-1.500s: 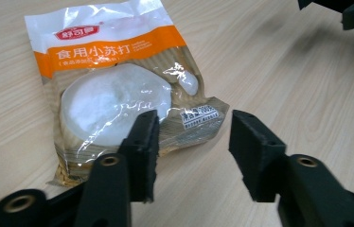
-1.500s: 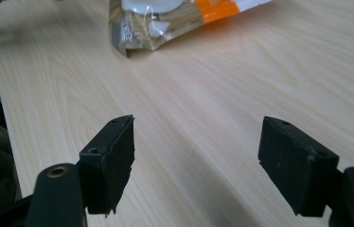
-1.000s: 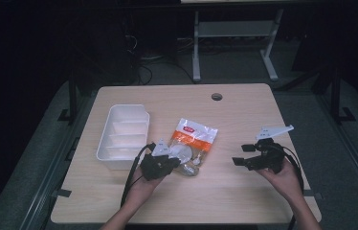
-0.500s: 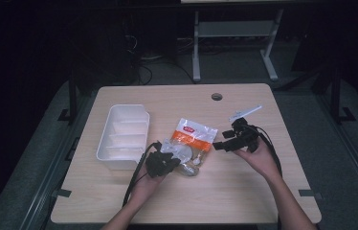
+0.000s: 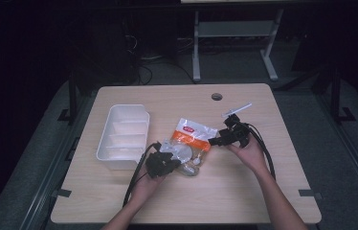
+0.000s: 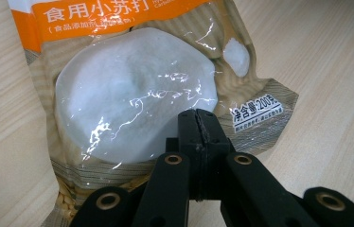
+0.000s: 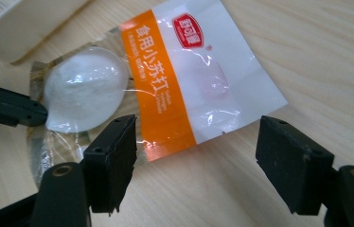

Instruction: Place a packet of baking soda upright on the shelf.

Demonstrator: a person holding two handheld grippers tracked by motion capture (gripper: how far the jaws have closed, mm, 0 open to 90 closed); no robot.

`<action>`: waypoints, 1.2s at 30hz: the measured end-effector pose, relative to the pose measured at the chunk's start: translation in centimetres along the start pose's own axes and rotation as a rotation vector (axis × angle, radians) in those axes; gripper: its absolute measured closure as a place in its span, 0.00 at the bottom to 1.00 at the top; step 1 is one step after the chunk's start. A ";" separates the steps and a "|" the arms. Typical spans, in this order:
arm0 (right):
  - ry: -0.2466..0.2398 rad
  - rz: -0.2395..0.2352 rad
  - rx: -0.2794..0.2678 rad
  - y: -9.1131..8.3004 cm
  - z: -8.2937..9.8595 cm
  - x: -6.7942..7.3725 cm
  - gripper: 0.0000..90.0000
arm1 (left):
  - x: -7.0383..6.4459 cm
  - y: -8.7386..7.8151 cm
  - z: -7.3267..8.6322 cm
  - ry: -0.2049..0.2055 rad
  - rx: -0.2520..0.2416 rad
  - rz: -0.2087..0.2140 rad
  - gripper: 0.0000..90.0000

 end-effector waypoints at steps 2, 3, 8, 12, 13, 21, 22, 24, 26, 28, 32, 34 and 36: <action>0.008 0.008 0.002 0.2 0.0 -0.3 0.33 | 0.0 0.0 0.0 -0.003 -0.001 0.002 1.00; 0.015 0.009 0.003 0.4 0.0 -0.5 0.33 | 0.0 0.0 0.0 -0.002 0.000 0.003 1.00; 0.057 0.005 0.017 1.1 0.4 -1.3 0.32 | 0.1 0.0 0.1 -0.002 0.002 0.008 1.00; 0.081 -0.012 0.017 1.7 0.5 -1.6 0.33 | 0.1 0.0 0.1 -0.002 0.000 0.008 1.00; 0.087 -0.015 0.016 1.8 0.5 -1.5 0.33 | 0.1 0.0 0.1 -0.003 0.000 0.010 1.00; 0.080 -0.048 0.044 3.7 0.3 -0.7 0.40 | 0.1 0.0 0.1 -0.005 0.001 0.010 1.00; 0.079 -0.049 0.048 3.8 0.3 -0.6 0.41 | 0.1 0.0 0.2 -0.003 0.003 0.011 1.00; 0.079 -0.057 0.038 4.0 0.2 -0.5 0.48 | 0.1 0.1 0.2 -0.006 0.003 0.013 1.00; 0.082 -0.068 0.030 4.0 0.1 -0.4 0.56 | 0.1 0.1 0.2 -0.008 0.002 0.015 1.00; 0.071 -0.066 0.028 4.0 0.1 -0.3 0.63 | 0.1 0.1 0.2 -0.007 0.003 0.015 1.00; 0.046 -0.061 0.007 3.7 -0.1 0.0 0.80 | 0.1 0.0 0.1 -0.012 0.003 0.023 0.98; 0.028 -0.061 0.000 3.5 -0.3 0.3 0.89 | 0.2 -0.1 0.0 -0.012 -0.010 0.023 0.96; 0.011 -0.054 0.002 3.4 -0.4 0.6 0.95 | 0.2 -0.1 -0.1 -0.012 -0.022 0.018 0.94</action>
Point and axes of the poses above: each handheld gripper's, and its own axes: y roughly forward along the jaws, z roughly out of its underside, x roughly to its left, the point moved 7 cm from there along y, roughly forward along the jaws
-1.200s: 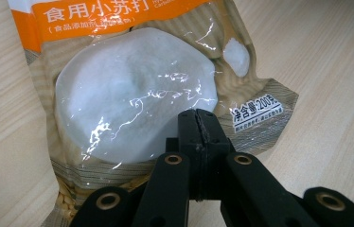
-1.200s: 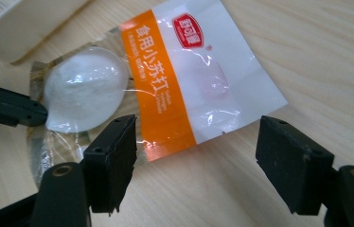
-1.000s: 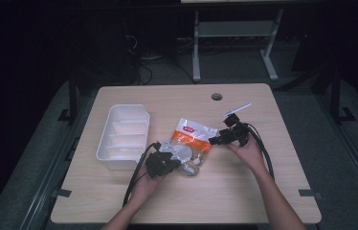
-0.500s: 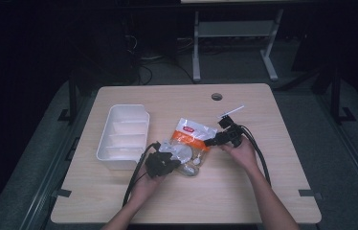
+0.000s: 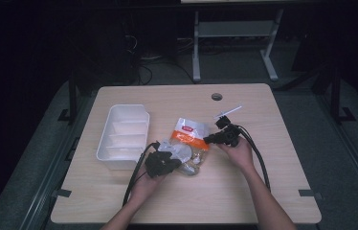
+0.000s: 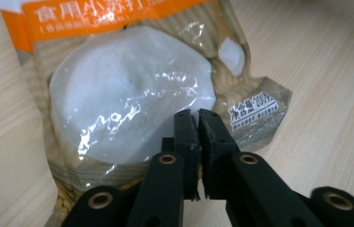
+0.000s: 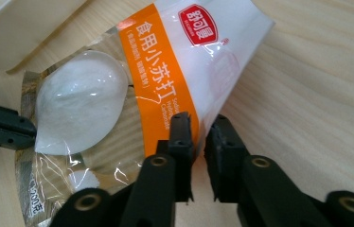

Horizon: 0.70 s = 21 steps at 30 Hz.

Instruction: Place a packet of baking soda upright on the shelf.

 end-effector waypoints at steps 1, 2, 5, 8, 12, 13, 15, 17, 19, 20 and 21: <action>-0.008 0.000 0.002 0.0 0.0 0.1 0.97 | 0.0 -0.1 -0.1 0.001 -0.008 -0.008 0.94; -0.015 0.004 0.002 0.0 -0.1 0.2 0.98 | 0.1 -0.1 -0.3 0.001 -0.019 -0.015 0.94; -0.024 -0.003 0.000 -0.3 -0.3 0.5 1.00 | 0.3 -0.1 -0.4 -0.007 -0.033 -0.020 0.94; -0.022 -0.031 -0.022 -0.7 -0.6 0.8 1.00 | 0.3 -0.1 -0.4 -0.010 -0.031 -0.017 0.94; -0.016 -0.037 -0.019 -0.6 -0.5 0.9 0.99 | 0.3 0.0 -0.3 -0.007 -0.028 -0.019 0.93; -0.012 -0.041 -0.017 -0.4 -0.5 0.8 0.98 | 0.3 0.0 -0.4 -0.010 -0.031 -0.019 0.93; 0.023 -0.074 -0.011 0.1 -0.3 0.5 0.90 | 0.4 0.0 -0.4 -0.012 -0.030 -0.014 0.93; 0.046 -0.088 -0.005 0.5 -0.2 0.4 0.85 | 0.4 0.0 -0.3 -0.016 -0.030 -0.009 0.93; 0.062 -0.088 0.008 1.0 -0.1 0.2 0.83 | 0.4 0.1 -0.3 -0.017 -0.031 -0.009 0.94; 0.064 -0.086 0.007 1.2 -0.1 0.1 0.83 | 0.4 0.1 -0.3 -0.017 -0.031 -0.010 0.94; 0.070 -0.091 0.008 1.4 -0.1 0.2 0.82 | 0.4 0.1 -0.3 -0.017 -0.032 -0.010 0.94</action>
Point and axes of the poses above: each handheld gripper's, and its own axes: y roughly forward along the jaws, z roughly out of its underside, x roughly to its left, the point moved 7 cm from there along y, roughly forward along the jaws
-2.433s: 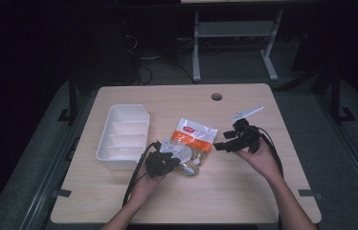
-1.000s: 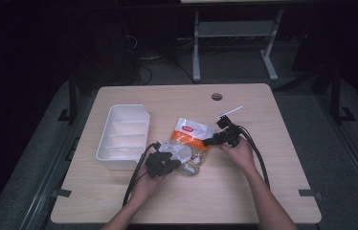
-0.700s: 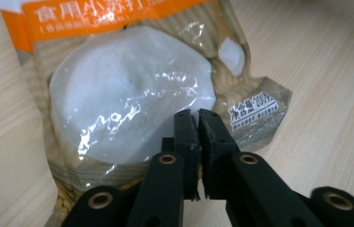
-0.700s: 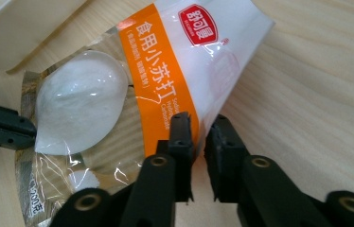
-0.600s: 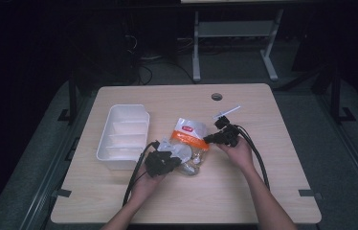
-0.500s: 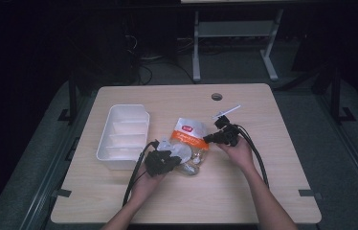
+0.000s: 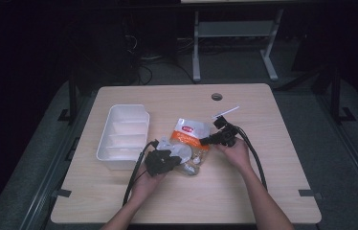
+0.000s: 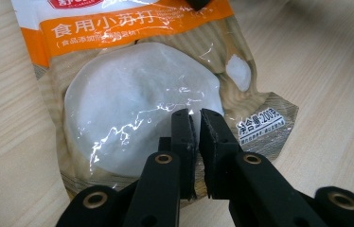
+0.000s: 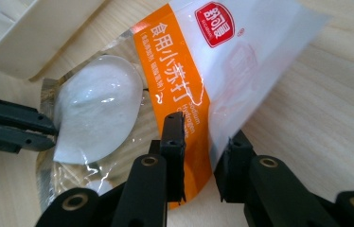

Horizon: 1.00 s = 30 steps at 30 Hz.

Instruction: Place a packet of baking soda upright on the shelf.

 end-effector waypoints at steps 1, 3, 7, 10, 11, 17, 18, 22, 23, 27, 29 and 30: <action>0.006 -0.002 0.003 0.2 0.0 0.0 0.82 | 0.0 0.0 0.0 0.000 0.000 0.000 0.94; 0.006 0.000 0.005 0.4 0.0 0.1 0.82 | 0.0 0.0 0.0 0.002 0.002 0.001 0.94; 0.016 -0.002 -0.004 1.1 -0.3 0.2 0.81 | 0.0 0.0 0.1 0.001 0.003 0.006 0.93; 0.034 -0.012 -0.003 1.4 -0.3 0.1 0.86 | 0.0 0.0 0.0 0.001 0.003 0.006 0.93; 0.038 -0.016 -0.005 1.4 -0.3 0.1 0.89 | 0.0 0.0 0.1 0.002 0.004 0.007 0.93; 0.000 -0.009 -0.008 1.2 -0.6 0.4 0.99 | 0.0 0.0 0.1 -0.001 0.003 0.014 0.92; -0.006 -0.007 -0.008 1.1 -0.6 0.5 0.99 | 0.0 0.0 0.1 -0.001 0.006 0.016 0.92; -0.012 -0.015 -0.018 0.8 -0.8 0.8 0.99 | -0.2 -0.1 0.1 0.002 0.008 0.011 0.87; -0.017 -0.018 -0.020 0.7 -0.8 0.8 0.99 | -0.2 -0.2 0.1 0.008 0.009 0.007 0.86; -0.028 -0.045 -0.036 0.1 -1.1 1.3 1.00 | -0.3 -0.4 0.0 0.009 0.000 0.005 0.82; -0.037 -0.050 -0.044 -0.1 -1.2 1.5 1.00 | -0.5 -0.7 -0.1 0.015 -0.004 0.006 0.80; -0.044 -0.050 -0.042 -0.3 -1.3 1.7 1.00 | -0.5 -0.8 -0.1 0.015 -0.006 0.009 0.79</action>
Point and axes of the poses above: each handheld gripper's, and its own axes: y roughly forward along the jaws, z roughly out of its underside, x roughly to its left, the point moved 7 cm from there along y, roughly forward along the jaws
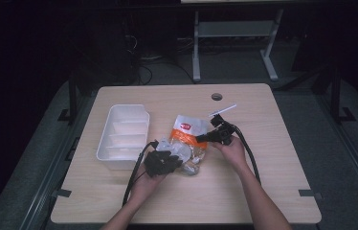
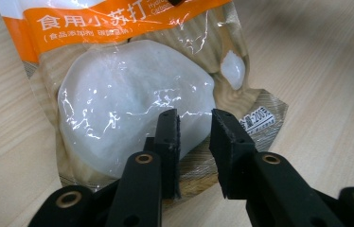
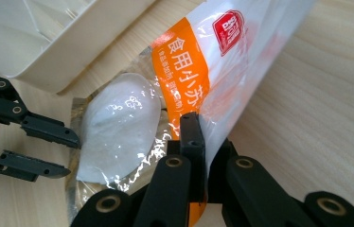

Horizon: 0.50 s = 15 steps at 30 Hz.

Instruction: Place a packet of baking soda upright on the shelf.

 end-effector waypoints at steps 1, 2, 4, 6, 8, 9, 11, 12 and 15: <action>-0.006 0.001 0.002 -0.1 -0.1 0.2 1.00 | -0.2 -0.1 0.0 -0.008 0.001 0.008 0.77; -0.016 0.003 -0.002 -0.3 -0.3 0.4 1.00 | -0.3 -0.1 0.1 -0.010 0.004 0.019 0.75; -0.032 0.008 -0.010 -0.7 -0.7 0.8 1.00 | -0.7 -0.3 0.3 -0.005 0.007 0.029 0.73; -0.046 0.005 -0.023 -1.1 -1.2 1.2 1.00 | -1.1 -0.5 0.4 0.003 0.002 0.038 0.71; -0.059 0.004 -0.038 -1.8 -1.6 1.8 1.00 | -1.3 -0.7 0.4 0.004 -0.003 0.050 0.68; -0.070 0.004 -0.052 -2.1 -1.9 2.0 1.00 | -1.8 -1.0 0.4 0.012 -0.010 0.066 0.66; -0.079 -0.001 -0.072 -2.8 -2.2 2.4 1.00 | -2.0 -1.1 0.4 0.019 -0.013 0.072 0.62; -0.086 -0.001 -0.071 -3.0 -2.3 2.6 1.00 | -2.4 -1.3 0.4 0.029 -0.016 0.083 0.59; -0.114 0.007 -0.072 -3.8 -2.6 3.2 1.00 | -3.0 -1.8 0.4 0.056 -0.031 0.095 0.53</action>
Point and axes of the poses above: each handheld gripper's, and its own axes: y roughly forward along the jaws, z roughly out of its underside, x roughly to its left, the point moved 7 cm from there along y, roughly forward along the jaws
